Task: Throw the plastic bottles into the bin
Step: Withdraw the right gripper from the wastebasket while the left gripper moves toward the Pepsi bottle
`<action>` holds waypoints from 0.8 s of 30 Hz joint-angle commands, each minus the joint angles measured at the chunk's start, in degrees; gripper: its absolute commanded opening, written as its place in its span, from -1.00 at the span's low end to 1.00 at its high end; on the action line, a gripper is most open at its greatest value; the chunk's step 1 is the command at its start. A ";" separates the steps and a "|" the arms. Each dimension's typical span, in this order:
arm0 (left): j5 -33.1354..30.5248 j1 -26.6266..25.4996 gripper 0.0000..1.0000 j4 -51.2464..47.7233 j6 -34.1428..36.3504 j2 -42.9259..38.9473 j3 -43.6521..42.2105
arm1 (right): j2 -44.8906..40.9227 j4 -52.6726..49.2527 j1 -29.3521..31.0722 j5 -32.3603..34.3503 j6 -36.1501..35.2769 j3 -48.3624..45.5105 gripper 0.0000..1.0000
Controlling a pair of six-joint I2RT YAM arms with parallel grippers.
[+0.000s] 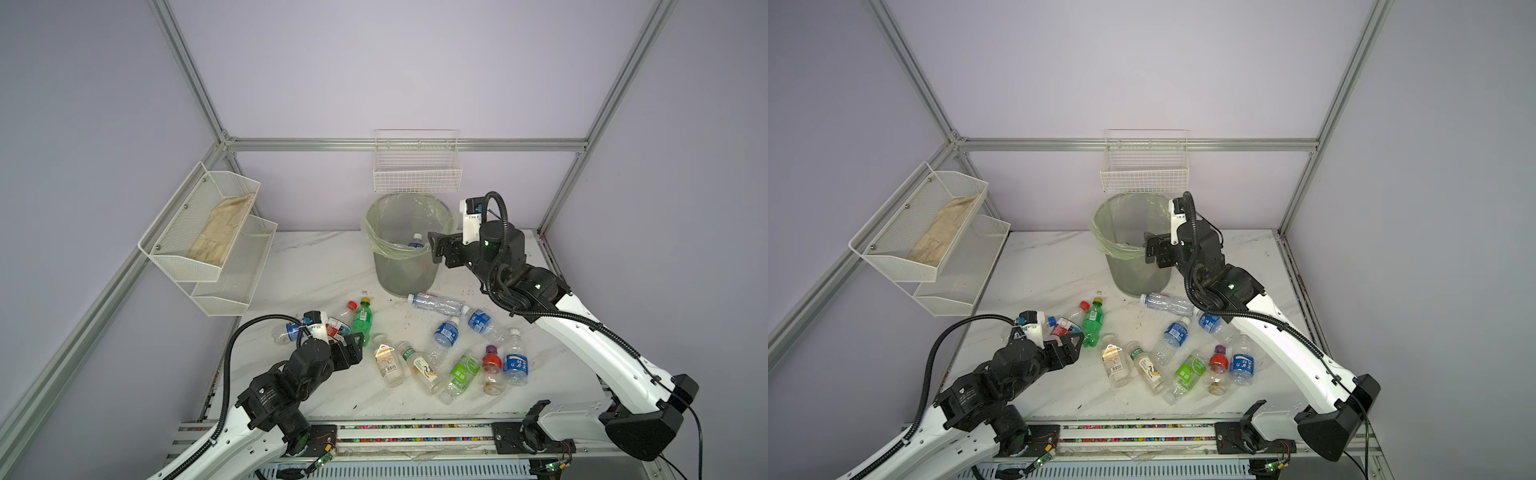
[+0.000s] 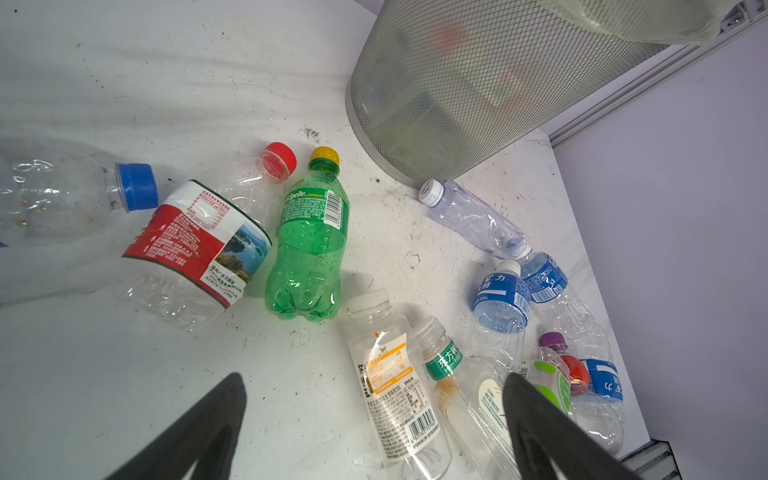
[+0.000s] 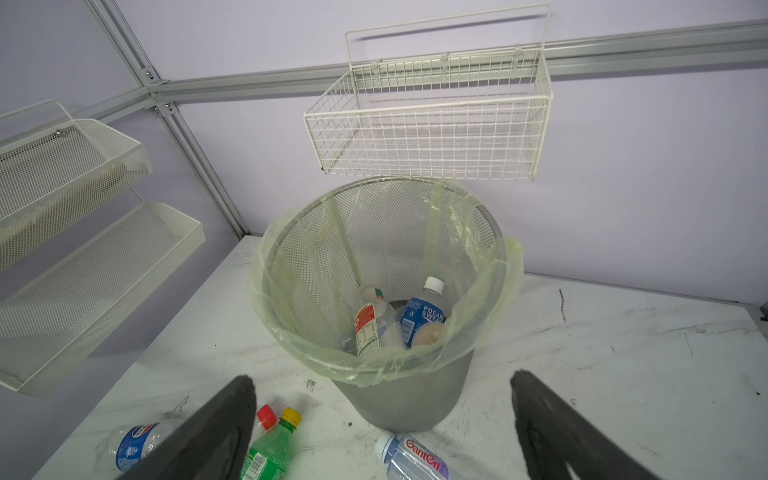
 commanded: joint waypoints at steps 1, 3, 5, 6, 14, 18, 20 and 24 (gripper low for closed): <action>0.17 -0.31 0.89 3.39 -0.67 1.21 -2.10 | -2.16 0.19 0.03 -1.08 1.82 -3.70 0.95; 0.09 -0.29 0.89 3.82 -0.49 2.23 -2.15 | -3.20 0.41 0.02 -1.16 2.52 -6.27 0.95; -0.24 -0.31 0.88 4.17 -0.28 3.38 -2.00 | -4.70 0.84 0.03 -1.87 3.70 -9.32 0.95; -0.34 -0.26 0.88 4.28 -0.03 3.85 -1.96 | -5.26 1.21 0.03 -2.37 4.23 -10.86 0.95; -9.87 1.87 0.91 -6.96 6.04 11.40 7.75 | -10.23 1.83 0.03 -4.18 7.85 -22.11 0.93; -6.26 10.49 0.94 -7.74 9.98 13.78 10.15 | -13.70 1.60 0.03 -3.48 9.42 -25.53 0.93; 0.20 17.99 0.94 -6.36 11.13 13.96 9.74 | -15.09 1.00 0.03 -3.45 10.17 -26.62 0.93; 7.11 27.88 1.00 -3.42 12.75 13.42 8.44 | -17.25 -0.15 0.03 -3.35 10.89 -28.31 0.93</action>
